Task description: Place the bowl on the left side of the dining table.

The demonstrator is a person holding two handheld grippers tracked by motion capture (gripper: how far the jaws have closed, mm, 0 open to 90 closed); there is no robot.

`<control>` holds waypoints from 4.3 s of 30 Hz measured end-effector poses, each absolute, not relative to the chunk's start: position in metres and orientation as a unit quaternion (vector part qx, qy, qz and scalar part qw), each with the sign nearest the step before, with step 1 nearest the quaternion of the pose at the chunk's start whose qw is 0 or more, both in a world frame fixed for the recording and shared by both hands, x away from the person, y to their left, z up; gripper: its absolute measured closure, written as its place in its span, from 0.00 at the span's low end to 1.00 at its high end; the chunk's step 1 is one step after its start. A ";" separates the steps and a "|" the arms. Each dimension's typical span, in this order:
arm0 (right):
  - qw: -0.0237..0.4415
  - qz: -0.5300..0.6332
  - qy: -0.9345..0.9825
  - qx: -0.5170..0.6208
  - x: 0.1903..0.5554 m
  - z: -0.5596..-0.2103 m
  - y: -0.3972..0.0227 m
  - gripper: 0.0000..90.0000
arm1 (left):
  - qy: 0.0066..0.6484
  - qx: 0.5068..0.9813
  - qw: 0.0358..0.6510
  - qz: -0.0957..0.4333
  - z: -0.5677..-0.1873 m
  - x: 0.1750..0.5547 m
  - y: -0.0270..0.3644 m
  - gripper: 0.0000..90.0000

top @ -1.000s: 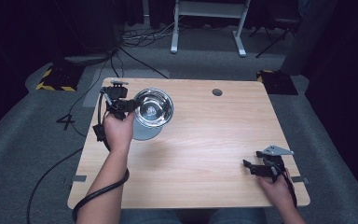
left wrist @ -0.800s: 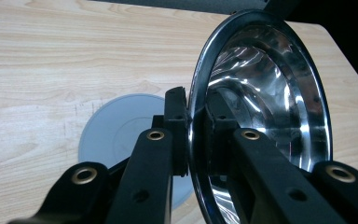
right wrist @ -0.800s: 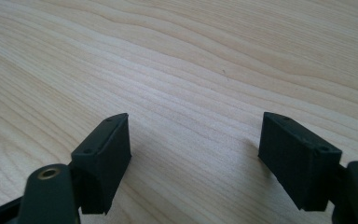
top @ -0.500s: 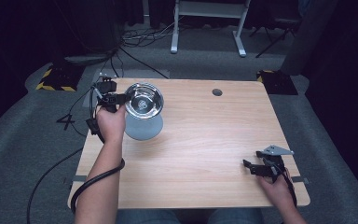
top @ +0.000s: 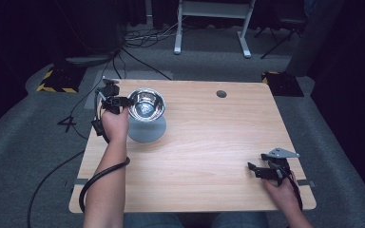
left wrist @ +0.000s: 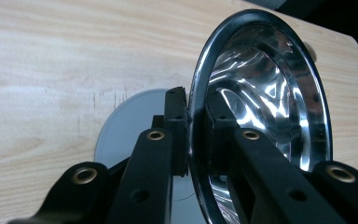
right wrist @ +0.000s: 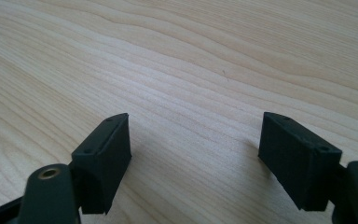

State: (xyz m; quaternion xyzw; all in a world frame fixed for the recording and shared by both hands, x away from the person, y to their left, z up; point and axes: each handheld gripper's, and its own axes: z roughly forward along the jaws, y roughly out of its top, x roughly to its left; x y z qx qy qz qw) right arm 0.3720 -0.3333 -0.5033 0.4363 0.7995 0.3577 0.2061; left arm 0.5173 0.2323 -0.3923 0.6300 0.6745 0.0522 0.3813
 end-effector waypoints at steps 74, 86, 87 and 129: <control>0.207 0.356 0.801 0.436 0.372 -0.503 -0.333 0.28 | 0.701 0.638 0.311 0.060 -0.444 0.518 0.246 0.55; 0.207 0.357 0.800 0.435 0.372 -0.503 -0.333 0.28 | 0.637 0.688 0.329 0.112 -0.401 0.503 0.227 0.50; 0.207 0.357 0.800 0.435 0.372 -0.503 -0.333 0.28 | 0.629 0.692 0.334 0.117 -0.398 0.501 0.225 0.50; 0.205 0.357 0.801 0.434 0.372 -0.503 -0.333 0.28 | 0.513 0.737 0.423 0.124 -0.358 0.362 0.230 0.49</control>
